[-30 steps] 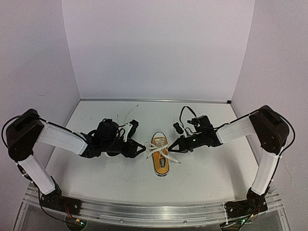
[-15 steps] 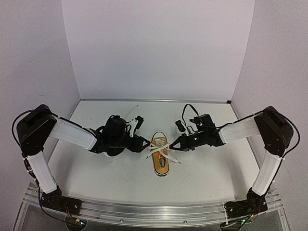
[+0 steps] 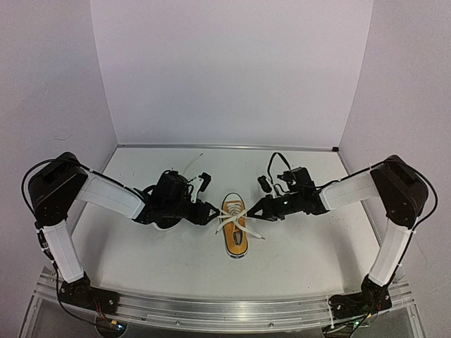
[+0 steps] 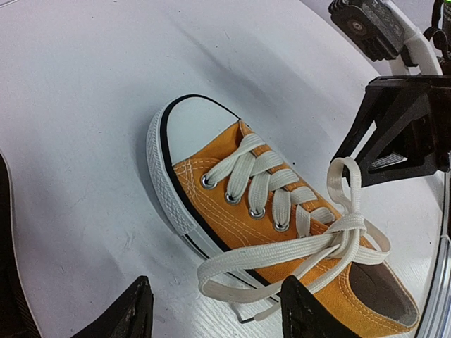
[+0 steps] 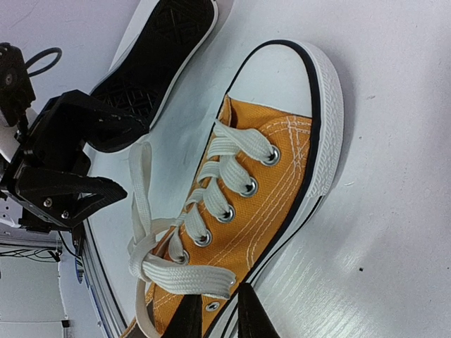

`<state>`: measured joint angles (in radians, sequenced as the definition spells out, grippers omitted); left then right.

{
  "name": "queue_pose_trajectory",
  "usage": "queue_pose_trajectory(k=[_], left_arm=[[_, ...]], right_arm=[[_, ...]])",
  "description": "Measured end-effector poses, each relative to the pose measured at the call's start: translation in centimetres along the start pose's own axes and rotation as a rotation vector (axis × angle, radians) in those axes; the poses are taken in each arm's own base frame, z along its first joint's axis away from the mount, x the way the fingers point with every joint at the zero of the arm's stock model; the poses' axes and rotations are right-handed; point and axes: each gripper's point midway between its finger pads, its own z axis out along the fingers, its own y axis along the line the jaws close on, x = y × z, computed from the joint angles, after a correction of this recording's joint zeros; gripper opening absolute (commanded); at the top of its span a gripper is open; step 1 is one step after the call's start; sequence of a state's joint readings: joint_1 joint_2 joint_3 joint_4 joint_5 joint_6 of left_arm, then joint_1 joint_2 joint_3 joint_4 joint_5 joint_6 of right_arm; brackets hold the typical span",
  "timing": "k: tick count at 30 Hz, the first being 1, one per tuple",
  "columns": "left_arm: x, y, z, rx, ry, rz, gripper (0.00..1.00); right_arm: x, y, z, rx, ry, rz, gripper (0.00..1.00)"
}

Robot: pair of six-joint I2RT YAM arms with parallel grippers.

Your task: Tie the shoes

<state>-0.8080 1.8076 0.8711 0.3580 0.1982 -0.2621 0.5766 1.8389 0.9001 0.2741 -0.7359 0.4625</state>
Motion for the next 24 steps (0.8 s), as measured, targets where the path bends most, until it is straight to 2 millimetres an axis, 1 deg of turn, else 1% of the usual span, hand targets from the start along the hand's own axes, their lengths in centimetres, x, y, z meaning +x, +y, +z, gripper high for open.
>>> queue_pose_trajectory(k=[6, 19, 21, 24], left_arm=[[0.0, 0.1, 0.0, -0.003, 0.000, -0.001, 0.61], [-0.1, 0.6, -0.1, -0.016, -0.004, -0.007, 0.62], [-0.2, 0.7, -0.1, -0.018, -0.004, -0.011, 0.63], [-0.2, 0.8, -0.1, -0.019, -0.005, -0.022, 0.62]], right_arm=[[-0.2, -0.5, 0.5, 0.001, -0.014, 0.021, 0.21], [0.0, -0.6, 1.7, -0.011, -0.018, 0.050, 0.21], [0.0, -0.5, 1.8, -0.015, -0.021, 0.051, 0.20], [0.0, -0.5, 2.1, -0.020, -0.022, 0.051, 0.11]])
